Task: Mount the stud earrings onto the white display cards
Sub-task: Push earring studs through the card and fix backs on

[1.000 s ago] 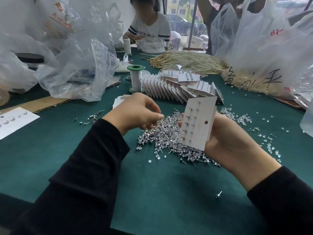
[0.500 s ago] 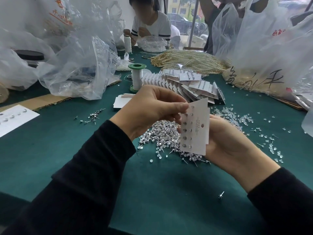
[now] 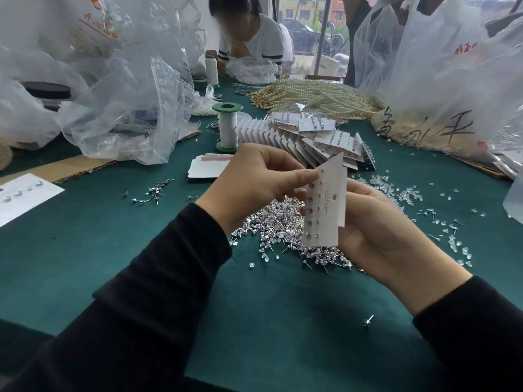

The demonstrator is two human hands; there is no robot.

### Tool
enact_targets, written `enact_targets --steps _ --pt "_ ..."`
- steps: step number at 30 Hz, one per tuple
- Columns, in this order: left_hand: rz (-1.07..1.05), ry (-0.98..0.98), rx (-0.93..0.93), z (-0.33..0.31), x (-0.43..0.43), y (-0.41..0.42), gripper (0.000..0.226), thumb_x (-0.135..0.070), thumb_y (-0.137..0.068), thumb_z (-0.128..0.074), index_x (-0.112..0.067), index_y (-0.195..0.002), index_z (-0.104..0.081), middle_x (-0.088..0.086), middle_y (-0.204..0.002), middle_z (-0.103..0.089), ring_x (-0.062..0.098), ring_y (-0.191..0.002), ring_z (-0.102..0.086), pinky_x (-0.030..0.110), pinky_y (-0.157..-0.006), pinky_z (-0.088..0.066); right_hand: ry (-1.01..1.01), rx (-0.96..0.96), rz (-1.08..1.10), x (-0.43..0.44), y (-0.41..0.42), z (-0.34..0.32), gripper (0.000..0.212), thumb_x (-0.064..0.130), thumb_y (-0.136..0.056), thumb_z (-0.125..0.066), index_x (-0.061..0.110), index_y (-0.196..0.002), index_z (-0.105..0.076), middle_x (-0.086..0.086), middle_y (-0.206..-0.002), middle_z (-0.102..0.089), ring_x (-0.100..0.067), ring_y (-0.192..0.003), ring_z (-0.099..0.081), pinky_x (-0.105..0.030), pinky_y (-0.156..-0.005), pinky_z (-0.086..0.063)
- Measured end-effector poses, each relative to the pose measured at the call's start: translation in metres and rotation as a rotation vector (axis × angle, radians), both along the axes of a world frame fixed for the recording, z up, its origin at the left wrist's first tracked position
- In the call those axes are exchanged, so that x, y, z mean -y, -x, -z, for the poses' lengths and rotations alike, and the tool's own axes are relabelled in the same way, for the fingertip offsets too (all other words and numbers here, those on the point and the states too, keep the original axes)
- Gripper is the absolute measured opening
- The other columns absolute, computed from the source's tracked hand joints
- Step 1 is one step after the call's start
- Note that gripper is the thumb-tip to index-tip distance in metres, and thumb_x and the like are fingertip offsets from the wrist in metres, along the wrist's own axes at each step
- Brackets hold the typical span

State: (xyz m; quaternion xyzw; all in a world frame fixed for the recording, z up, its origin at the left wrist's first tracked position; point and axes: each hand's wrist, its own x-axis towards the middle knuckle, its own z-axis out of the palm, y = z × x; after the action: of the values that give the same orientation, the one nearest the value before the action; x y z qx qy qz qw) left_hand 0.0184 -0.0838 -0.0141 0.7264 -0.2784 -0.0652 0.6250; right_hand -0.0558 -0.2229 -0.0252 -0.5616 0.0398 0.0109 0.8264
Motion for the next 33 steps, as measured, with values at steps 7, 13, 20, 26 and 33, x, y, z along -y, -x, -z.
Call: enact_targets --steps 7,13,20,26,33 --pt "0.059 -0.001 -0.137 -0.003 0.003 0.004 0.057 -0.053 -0.068 -0.064 0.003 -0.076 -0.069 0.016 -0.074 -0.072 0.022 -0.064 -0.066 0.024 -0.054 -0.054 0.863 0.359 0.416 -0.001 0.001 0.005 0.014 0.01 -0.083 -0.06 0.02 -0.074 -0.062 0.008 -0.07 -0.063 -0.002 -0.064 -0.055 -0.016 -0.061 -0.044" --pt "0.074 0.035 -0.2 -0.004 0.0 0.005 0.013 -0.017 -0.079 -0.067 -0.006 -0.073 -0.07 0.0 -0.06 -0.068 0.01 -0.053 -0.064 0.021 -0.049 -0.052 1.185 0.553 0.571 -0.002 0.0 0.009 0.006 0.007 -0.081 -0.063 0.013 -0.083 -0.064 0.001 -0.083 -0.064 -0.016 -0.082 -0.056 -0.028 -0.075 -0.043" --pt "-0.099 0.186 -0.385 -0.004 -0.001 -0.002 0.009 -0.008 -0.079 -0.066 -0.001 -0.075 -0.064 0.004 -0.058 -0.067 0.013 -0.05 -0.065 0.024 -0.044 -0.052 1.227 0.891 0.576 -0.003 0.011 -0.004 0.011 0.014 -0.082 -0.065 0.003 -0.082 -0.065 -0.006 -0.08 -0.059 -0.011 -0.072 -0.051 -0.015 -0.067 -0.042" --pt "-0.304 0.281 -0.481 -0.005 -0.005 -0.011 0.004 -0.007 -0.077 -0.066 -0.005 -0.08 -0.064 0.008 -0.069 -0.066 0.017 -0.055 -0.065 0.03 -0.052 -0.057 1.429 0.659 -0.1 -0.01 0.013 0.008 0.006 0.019 -0.082 -0.068 0.015 -0.084 -0.072 0.004 -0.077 -0.063 -0.002 -0.061 -0.047 -0.017 -0.064 -0.041" --pt "-0.405 0.23 -0.4 -0.004 -0.005 -0.013 0.006 -0.008 -0.074 -0.068 -0.007 -0.069 -0.064 0.007 -0.063 -0.066 0.016 -0.049 -0.063 0.034 -0.059 -0.056 1.482 0.548 -0.194 -0.023 0.012 0.018 0.015 0.024 -0.083 -0.064 0.021 -0.095 -0.072 0.001 -0.092 -0.061 -0.02 -0.083 -0.058 -0.035 -0.077 -0.048"
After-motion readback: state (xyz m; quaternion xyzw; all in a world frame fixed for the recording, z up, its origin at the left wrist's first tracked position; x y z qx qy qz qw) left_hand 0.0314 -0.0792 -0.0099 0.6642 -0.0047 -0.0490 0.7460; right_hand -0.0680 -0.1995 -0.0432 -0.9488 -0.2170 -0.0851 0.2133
